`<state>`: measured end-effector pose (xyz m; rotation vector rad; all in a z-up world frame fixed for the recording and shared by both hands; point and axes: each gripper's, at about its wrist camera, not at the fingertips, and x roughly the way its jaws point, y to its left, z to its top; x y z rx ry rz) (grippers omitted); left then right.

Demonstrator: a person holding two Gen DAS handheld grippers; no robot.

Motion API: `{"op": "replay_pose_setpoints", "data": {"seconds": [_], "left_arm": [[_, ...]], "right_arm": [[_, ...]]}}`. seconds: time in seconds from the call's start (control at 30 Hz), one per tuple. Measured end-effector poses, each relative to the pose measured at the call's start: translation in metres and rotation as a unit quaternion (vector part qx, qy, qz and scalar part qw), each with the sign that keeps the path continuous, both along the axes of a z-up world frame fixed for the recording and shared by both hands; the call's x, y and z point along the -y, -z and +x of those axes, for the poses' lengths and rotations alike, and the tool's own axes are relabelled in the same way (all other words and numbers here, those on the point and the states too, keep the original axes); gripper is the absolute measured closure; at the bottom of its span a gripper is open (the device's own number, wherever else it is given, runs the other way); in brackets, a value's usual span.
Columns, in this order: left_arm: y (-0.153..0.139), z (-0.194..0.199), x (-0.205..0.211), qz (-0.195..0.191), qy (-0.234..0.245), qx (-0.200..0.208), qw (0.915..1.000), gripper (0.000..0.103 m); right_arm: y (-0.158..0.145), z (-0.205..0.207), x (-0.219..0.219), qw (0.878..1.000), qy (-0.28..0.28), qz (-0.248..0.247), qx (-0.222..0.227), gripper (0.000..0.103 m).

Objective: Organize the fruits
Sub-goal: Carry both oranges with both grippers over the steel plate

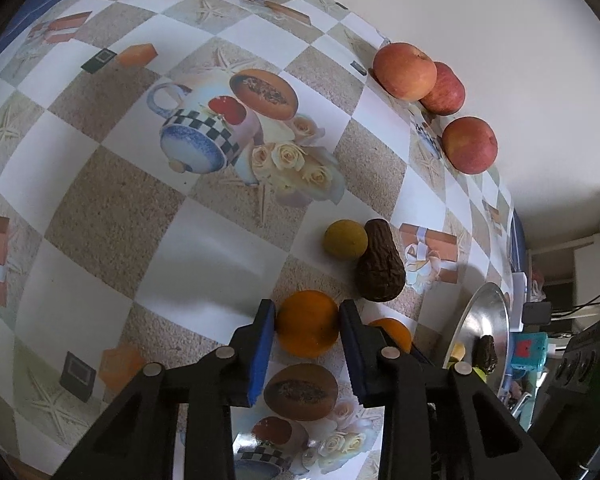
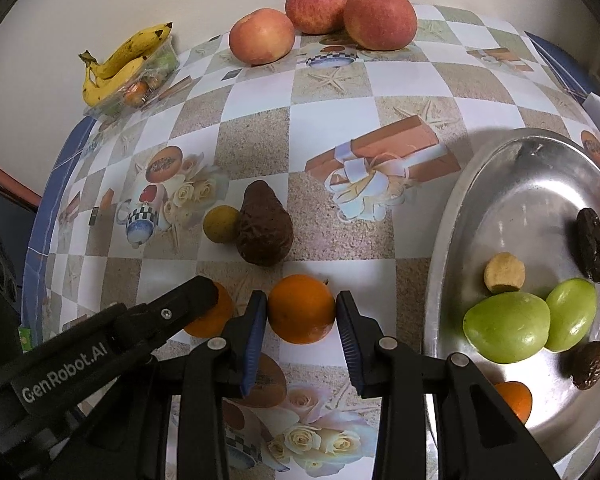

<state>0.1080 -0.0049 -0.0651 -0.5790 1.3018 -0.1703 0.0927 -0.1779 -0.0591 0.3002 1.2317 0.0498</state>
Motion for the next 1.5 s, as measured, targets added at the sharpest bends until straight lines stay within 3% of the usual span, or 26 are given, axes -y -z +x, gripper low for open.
{"op": "replay_pose_setpoints", "data": {"seconds": [0.3,0.47,0.63,0.8,1.03,1.13,1.5], "left_arm": [[-0.021,-0.001,-0.002,-0.055,-0.002,0.033,0.9979,0.069],[-0.045,-0.002,0.025,-0.072,0.039,0.069,0.9943,0.069],[-0.053,-0.004,0.079,-0.063,0.110,0.095,0.9874,0.069],[-0.048,-0.001,0.124,-0.067,0.149,0.097,0.9817,0.069],[-0.031,0.012,0.164,-0.054,0.173,0.085,0.9798,0.069],[-0.024,0.014,0.174,-0.044,0.181,0.079,0.9792,0.069],[-0.005,0.024,0.181,-0.078,0.162,0.041,0.9828,0.069]], "right_arm": [[-0.022,-0.003,0.018,0.999,0.022,0.009,0.024,0.066],[-0.045,-0.013,0.055,0.996,0.072,-0.002,0.048,0.066],[-0.046,-0.024,0.110,0.988,0.145,-0.030,0.042,0.066],[-0.034,-0.028,0.152,0.980,0.194,-0.024,0.027,0.066],[-0.017,-0.021,0.169,0.979,0.204,-0.024,0.013,0.066],[-0.011,-0.017,0.170,0.979,0.201,-0.027,0.007,0.066],[-0.004,-0.013,0.171,0.979,0.203,-0.025,0.010,0.066]]}}
